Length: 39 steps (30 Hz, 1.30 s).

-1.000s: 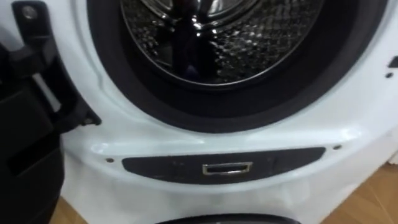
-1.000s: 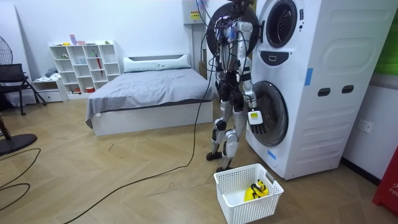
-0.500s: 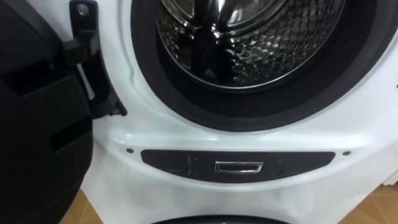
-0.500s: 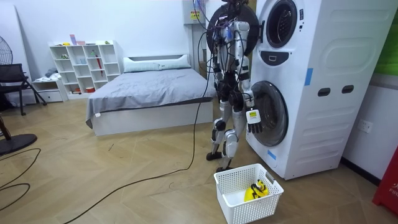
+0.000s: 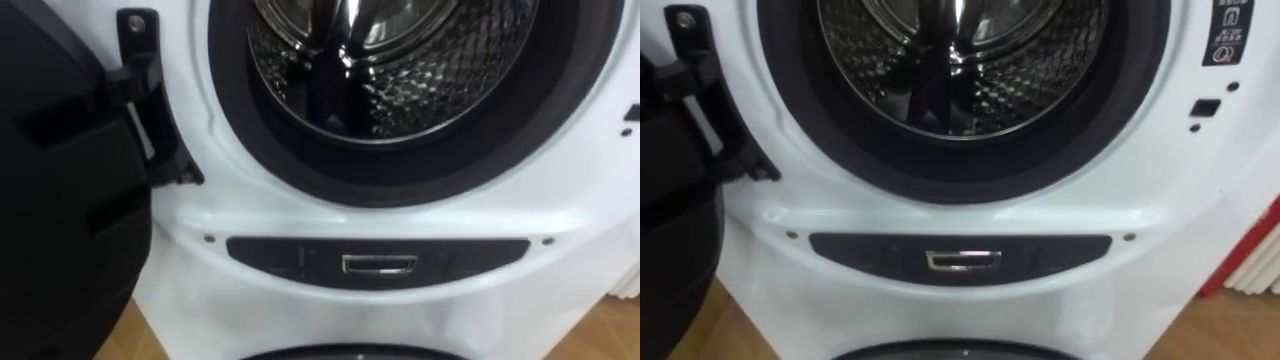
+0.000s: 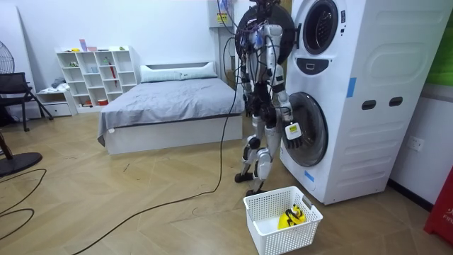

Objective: Pick clothes from washing machine

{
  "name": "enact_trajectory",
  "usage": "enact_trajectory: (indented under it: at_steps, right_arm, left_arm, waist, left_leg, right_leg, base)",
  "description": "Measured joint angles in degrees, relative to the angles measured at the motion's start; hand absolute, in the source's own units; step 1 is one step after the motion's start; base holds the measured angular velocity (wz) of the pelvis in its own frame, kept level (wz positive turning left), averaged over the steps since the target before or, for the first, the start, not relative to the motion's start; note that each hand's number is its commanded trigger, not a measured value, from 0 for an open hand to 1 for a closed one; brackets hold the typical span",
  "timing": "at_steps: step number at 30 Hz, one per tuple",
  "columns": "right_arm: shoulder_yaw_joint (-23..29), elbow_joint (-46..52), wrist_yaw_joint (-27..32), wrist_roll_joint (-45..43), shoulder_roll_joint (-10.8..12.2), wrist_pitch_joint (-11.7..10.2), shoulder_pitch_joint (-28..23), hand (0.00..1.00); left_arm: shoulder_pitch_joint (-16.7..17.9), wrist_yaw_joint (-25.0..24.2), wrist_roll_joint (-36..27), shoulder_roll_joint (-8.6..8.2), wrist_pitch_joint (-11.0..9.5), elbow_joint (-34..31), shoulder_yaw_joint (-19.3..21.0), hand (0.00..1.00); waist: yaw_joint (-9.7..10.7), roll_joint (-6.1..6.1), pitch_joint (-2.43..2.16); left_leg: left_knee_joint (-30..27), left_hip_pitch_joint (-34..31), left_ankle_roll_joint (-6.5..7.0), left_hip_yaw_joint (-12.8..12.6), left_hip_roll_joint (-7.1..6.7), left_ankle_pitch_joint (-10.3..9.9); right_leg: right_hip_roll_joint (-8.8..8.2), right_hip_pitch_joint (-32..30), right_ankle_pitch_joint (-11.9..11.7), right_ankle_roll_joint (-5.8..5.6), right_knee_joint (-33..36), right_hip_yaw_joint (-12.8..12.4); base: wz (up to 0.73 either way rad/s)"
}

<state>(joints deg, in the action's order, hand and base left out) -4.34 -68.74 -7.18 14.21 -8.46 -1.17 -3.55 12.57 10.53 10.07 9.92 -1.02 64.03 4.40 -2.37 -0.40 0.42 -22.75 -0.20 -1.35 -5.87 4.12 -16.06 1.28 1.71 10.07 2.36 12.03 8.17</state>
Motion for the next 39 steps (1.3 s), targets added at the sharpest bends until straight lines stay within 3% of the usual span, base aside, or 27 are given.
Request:
enact_trajectory:
  at_steps: [2, 3, 5, 6, 7, 10, 11, 12, 13, 14, 16, 17, 18, 19, 21, 23, 24, 25, 27, 29, 30, 31, 32, 34, 36, 39]
  right_arm:
    - [0.1, 0.3, -0.2, -3.2, -0.3, -0.1, 0.6, 0.00]
    - [0.3, 0.7, -0.3, -5.2, -0.7, -0.1, 0.9, 0.00]
    - [0.7, 1.3, -0.4, -6.0, -1.1, -0.3, 0.7, 0.00]
    - [0.7, 1.5, -0.2, -5.7, -1.2, -0.7, 0.8, 0.00]
    - [0.8, 1.6, 0.2, -5.8, -1.2, -0.6, 0.6, 0.00]
    - [1.3, 1.7, 0.6, -5.7, -1.4, -0.5, 0.8, 0.00]
    - [1.5, 2.1, 0.9, -5.6, -1.3, -0.6, 1.0, 0.00]
    - [1.9, 2.1, 0.8, -5.5, -1.1, -0.6, 1.3, 0.00]
    - [2.1, 2.1, 0.8, -5.5, -1.0, -0.6, 1.6, 0.00]
    - [2.9, 2.2, 0.8, -5.6, -0.7, -0.6, 1.9, 0.00]
    - [3.5, 2.2, 0.7, -6.3, -0.2, -0.6, 2.2, 0.00]
    - [3.5, 2.2, 0.1, -6.6, 0.1, -0.5, 2.3, 0.00]
    - [3.5, 2.2, -0.5, -6.8, 0.1, -0.5, 2.3, 0.00]
    - [3.5, 2.2, -0.5, -7.1, 0.1, -0.5, 2.3, 0.00]
    - [3.0, 2.5, -0.6, -6.7, 0.0, -0.5, 2.6, 0.00]
    - [2.4, 2.6, -1.1, -5.6, -0.2, -0.5, 2.6, 0.00]
    - [2.1, 2.7, -1.2, -5.5, -0.1, -0.5, 2.7, 0.00]
    - [2.1, 2.7, -1.2, -5.5, 0.0, -0.5, 2.7, 0.00]
    - [1.4, 2.8, -1.1, -5.2, -0.4, -0.1, 2.9, 0.00]
    - [1.1, 4.7, -1.1, -5.0, -0.4, -0.1, 3.2, 0.00]
    - [0.9, 4.7, -1.0, -4.0, -0.4, -0.4, 4.3, 0.00]
    - [0.4, 4.6, -1.0, -3.4, -0.4, -0.7, 4.9, 0.00]
    - [-1.4, 4.6, -1.1, -2.3, -0.3, -1.4, 5.9, 0.00]
    - [-2.8, 4.9, -1.7, -1.8, -0.1, -2.4, 6.7, 0.00]
    - [-3.5, 4.4, -2.5, -2.1, 0.1, -3.0, 7.0, 0.00]
    - [-3.6, 3.9, -2.7, -2.0, 0.2, -3.0, 6.2, 0.00]
  left_arm:
    - [-0.3, -1.0, 1.0, -0.32, 1.0, -0.1, 0.0, 0.00]
    - [-0.6, -1.7, 1.7, -0.82, 1.1, -0.1, 0.0, 0.00]
    - [-0.3, -2.5, 1.9, -1.62, 1.4, -0.1, 0.0, 0.00]
    - [-1.1, -2.7, 1.9, -1.79, 1.4, -0.2, 0.0, 0.00]
    - [-3.3, -2.7, 2.0, -1.70, 1.4, -0.5, 0.0, 0.00]
    - [-7.5, -2.9, 2.0, -1.94, 0.1, -3.0, -0.6, 0.00]
    - [-9.6, -3.1, 2.0, -1.99, -0.8, -3.9, -1.6, 0.00]
    - [-11.9, -3.3, 1.8, -2.06, -1.2, -3.8, -3.2, 0.00]
    - [-12.6, -3.3, 1.8, -2.05, -1.3, -3.8, -4.4, 0.00]
    - [-13.6, -3.3, 1.9, -2.13, -1.3, -4.0, -6.6, 0.00]
    - [-14.4, -3.3, 1.9, -2.28, -1.3, -4.1, -8.9, 0.00]
    - [-13.8, -3.4, 1.9, -2.31, -1.3, -3.8, -9.7, 0.00]
    - [-13.3, -3.5, 1.9, -2.44, -1.1, -3.2, -10.3, 0.00]
    - [-12.7, -3.6, 1.9, -2.54, -1.1, -3.1, -10.3, 0.00]
    - [-11.5, -3.8, 1.8, -2.61, -1.1, -1.5, -10.3, 0.00]
    - [-11.4, -3.8, 1.7, -2.41, -1.2, -0.2, -10.3, 0.00]
    - [-11.4, -3.7, 1.2, -2.15, -1.2, 0.9, -10.2, 0.00]
    - [-11.4, -3.7, 1.2, -2.11, -1.2, 1.0, -10.3, 0.00]
    - [-12.4, -3.7, 1.2, -2.15, -2.1, 0.6, -10.3, 0.00]
    - [-12.4, -3.7, 1.4, -2.01, -2.2, -0.5, -10.2, 0.00]
    - [-12.4, -3.7, 1.3, -1.85, -2.2, -0.5, -10.2, 0.00]
    - [-12.3, -3.7, 1.2, -1.75, -2.2, -0.5, -10.2, 0.00]
    - [-12.3, -3.7, 1.0, -1.34, -2.2, -0.5, -10.2, 0.00]
    - [-12.3, -3.7, 0.8, -1.22, -2.2, -1.1, -9.4, 0.00]
    - [-12.1, -3.7, 0.7, -1.79, -3.5, -0.9, -8.7, 0.00]
    - [-10.9, -3.7, -1.1, -1.72, -4.4, -0.9, -8.6, 0.00]
  waist:
    - [-0.1, -0.36, -0.32]
    - [-0.5, 0.65, -0.12]
    - [-0.5, 2.35, -0.33]
    - [1.5, 3.42, -0.25]
    - [3.4, 3.70, -0.28]
    - [4.3, 3.81, -0.25]
    - [4.4, 4.29, -0.43]
    - [4.8, 4.10, 0.00]
    - [5.1, 4.18, 0.08]
    - [5.3, 4.52, 0.23]
    - [4.8, 3.91, 0.15]
    - [4.0, 2.91, -0.20]
    - [3.6, 2.57, -0.27]
    - [3.6, 2.28, -0.44]
    - [3.8, 2.29, -0.13]
    - [3.7, 2.01, 0.31]
    - [3.6, 2.04, 0.28]
    - [4.0, 1.98, 0.31]
    - [3.8, 1.31, 0.24]
    - [3.2, 0.38, 0.02]
    - [2.6, -0.28, -0.10]
    - [2.0, -0.30, -0.07]
    - [1.1, -1.18, -0.12]
    - [0.4, -2.31, -0.58]
    - [0.3, -1.79, -0.59]
    - [0.4, -1.31, -0.34]
  left_leg:
    - [-4.6, -2.8, -0.93, 1.0, 1.26, -0.6]
    - [-10.3, -3.9, -1.00, 1.2, 3.08, -2.2]
    - [-20.0, -3.1, -0.83, 1.6, 5.50, -3.3]
    - [-23.9, -2.0, -1.14, 3.2, 6.12, -3.4]
    - [-24.0, -0.1, -1.51, 4.2, 6.13, -3.3]
    - [-17.4, 5.3, -2.79, 4.7, 6.28, -2.9]
    - [-11.5, 8.1, -4.46, 4.7, 6.64, -4.9]
    - [-5.1, 10.0, -5.08, 4.5, 6.79, -7.3]
    - [-2.6, 10.7, -4.97, 4.2, 7.03, -8.2]
    - [1.7, 11.3, -3.97, 4.0, 7.02, -9.3]
    - [5.2, 10.7, -2.93, 4.1, 5.68, -9.4]
    - [6.0, 9.7, -0.69, 4.3, 3.75, -8.1]
    - [6.1, 8.5, 0.46, 4.5, 2.26, -7.5]
    - [6.1, 8.1, 1.13, 4.4, 1.65, -7.1]
    - [6.2, 6.9, 4.05, 4.0, -1.08, -5.3]
    - [6.3, 6.6, 5.42, 2.1, -2.86, -4.2]
    - [5.9, 5.9, 5.94, 0.0, -3.13, -3.7]
    - [5.8, 5.8, 5.98, -1.5, -3.08, -3.3]
    - [8.0, 5.7, 5.93, -5.4, -3.07, -0.8]
    - [10.9, 5.7, 5.70, -6.6, -3.48, 1.6]
    - [11.8, 5.7, 5.47, -6.6, -3.72, 2.7]
    - [11.9, 5.6, 5.26, -6.9, -3.75, 2.9]
    - [11.7, 5.1, 4.82, -7.5, -3.80, 3.2]
    - [11.1, 3.7, 4.06, -7.9, -3.81, 3.6]
    - [10.8, 2.8, 3.02, -8.0, -2.97, 4.3]
    - [10.6, 2.6, 2.03, -7.5, -1.87, 4.6]
  right_leg:
    - [0.59, -1.0, -0.1, 1.21, -0.3, 0.2]
    - [1.50, -1.3, -0.3, 2.10, -0.1, 1.9]
    - [2.83, -1.1, -0.4, 3.04, 0.5, 5.8]
    - [3.65, -1.0, -0.6, 3.52, 0.7, 7.9]
    - [3.83, -1.9, -0.4, 3.79, 1.6, 9.6]
    - [3.57, -5.2, -0.4, 3.90, 4.2, 11.2]
    - [3.24, -7.0, -0.5, 3.94, 6.1, 12.0]
    - [2.71, -8.3, -1.0, 3.86, 7.2, 13.2]
    - [2.52, -8.9, -1.4, 3.88, 7.5, 13.9]
    - [2.21, -10.0, -2.7, 3.55, 7.4, 14.8]
    - [1.02, -11.8, -5.1, 2.89, 6.7, 14.6]
    - [-0.33, -13.2, -6.8, 2.21, 6.4, 13.5]
    - [-1.32, -13.4, -8.9, 1.69, 4.6, 12.8]
    - [-1.60, -13.4, -10.2, 1.31, 3.5, 12.2]
    - [-3.34, -12.9, -14.6, -0.35, -0.2, 9.6]
    - [-4.77, -12.9, -16.7, -1.91, -1.0, 7.2]
    - [-5.87, -12.9, -16.1, -2.84, 0.5, 5.5]
    - [-6.64, -12.9, -13.8, -3.77, 3.5, 5.1]
    - [-9.32, -12.2, -4.8, -5.10, 17.2, 4.1]
    - [-9.83, -9.6, -1.0, -5.17, 21.8, 3.1]
    - [-9.82, -6.1, 0.7, -5.14, 20.5, 2.9]
    - [-9.72, -4.1, 1.4, -5.38, 18.6, 2.8]
    - [-8.81, -0.9, 2.4, -5.74, 12.6, 2.4]
    - [-7.62, 0.8, 2.3, -5.67, 4.6, 2.1]
    - [-5.86, 1.5, 0.4, -4.27, 0.0, 1.9]
    - [-4.27, 1.4, -0.2, -3.25, -0.8, 1.3]
  base:
    - [-0.27]
    - [-0.51]
    - [-0.66]
    - [-0.11]
    - [0.35]
    - [0.29]
    - [0.31]
    - [0.41]
    - [0.53]
    - [0.45]
    - [0.21]
    - [-0.05]
    - [-0.07]
    - [0.00]
    - [0.06]
    - [0.12]
    - [0.31]
    - [0.65]
    - [0.80]
    - [0.48]
    - [0.19]
    - [-0.13]
    - [-0.30]
    - [-0.30]
    - [-0.25]
    - [-0.21]
